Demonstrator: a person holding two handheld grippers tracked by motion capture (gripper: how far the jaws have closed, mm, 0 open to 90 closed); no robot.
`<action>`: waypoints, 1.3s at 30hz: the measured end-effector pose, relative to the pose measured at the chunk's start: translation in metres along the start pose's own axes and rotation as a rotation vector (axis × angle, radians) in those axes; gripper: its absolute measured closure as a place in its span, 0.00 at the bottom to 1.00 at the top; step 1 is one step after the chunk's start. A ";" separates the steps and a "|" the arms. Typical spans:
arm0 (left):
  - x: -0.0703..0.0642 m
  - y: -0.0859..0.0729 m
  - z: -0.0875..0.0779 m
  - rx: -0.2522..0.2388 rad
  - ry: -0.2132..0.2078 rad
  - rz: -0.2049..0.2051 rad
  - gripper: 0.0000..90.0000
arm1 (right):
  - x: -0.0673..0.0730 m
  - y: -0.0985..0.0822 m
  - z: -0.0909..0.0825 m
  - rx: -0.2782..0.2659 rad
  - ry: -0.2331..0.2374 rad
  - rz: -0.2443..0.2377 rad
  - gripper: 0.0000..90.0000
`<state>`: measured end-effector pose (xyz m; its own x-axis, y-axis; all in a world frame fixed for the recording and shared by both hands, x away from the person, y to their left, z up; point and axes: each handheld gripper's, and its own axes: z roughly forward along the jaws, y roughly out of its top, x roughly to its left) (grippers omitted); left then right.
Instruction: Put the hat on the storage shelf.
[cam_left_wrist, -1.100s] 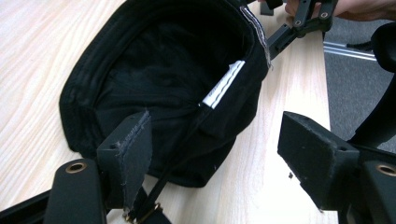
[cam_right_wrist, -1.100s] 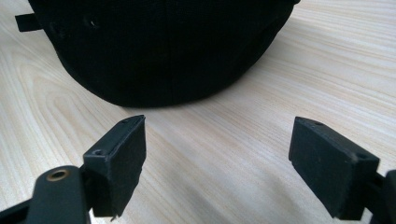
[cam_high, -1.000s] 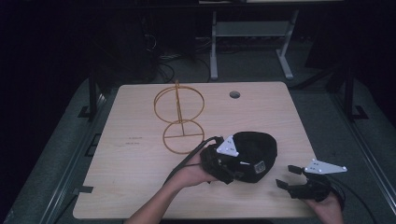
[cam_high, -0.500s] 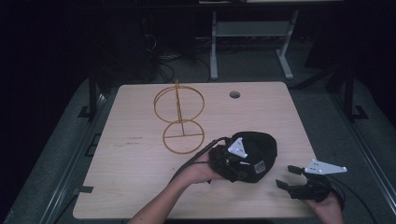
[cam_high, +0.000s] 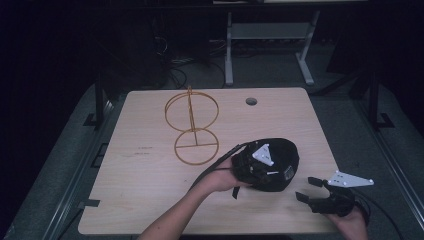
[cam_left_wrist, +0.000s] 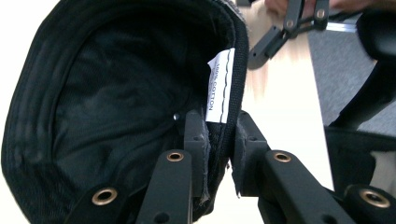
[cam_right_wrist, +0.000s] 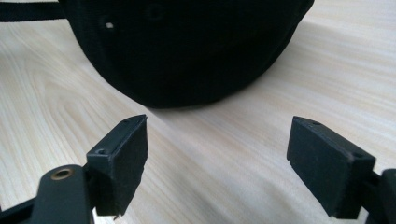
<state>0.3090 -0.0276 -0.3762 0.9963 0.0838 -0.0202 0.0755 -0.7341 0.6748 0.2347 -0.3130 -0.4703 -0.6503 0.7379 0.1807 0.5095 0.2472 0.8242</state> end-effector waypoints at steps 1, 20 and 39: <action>0.002 0.003 -0.001 -0.007 0.002 -0.006 0.87 | 0.000 0.000 -0.001 -0.012 -0.001 -0.006 0.24; 0.029 0.053 -0.057 -0.192 0.033 -0.107 0.89 | 0.013 0.024 -0.013 -0.174 0.052 -0.001 0.17; 0.020 0.082 -0.078 -0.254 -0.008 -0.078 0.89 | 0.027 0.068 -0.009 -0.307 0.023 -0.152 0.29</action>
<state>0.3318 -0.0334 -0.2637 0.9882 0.1278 -0.0842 0.1400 -0.5328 0.8346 0.2468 -0.2820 -0.4047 -0.7202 0.6918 0.0527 0.2147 0.1500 0.9651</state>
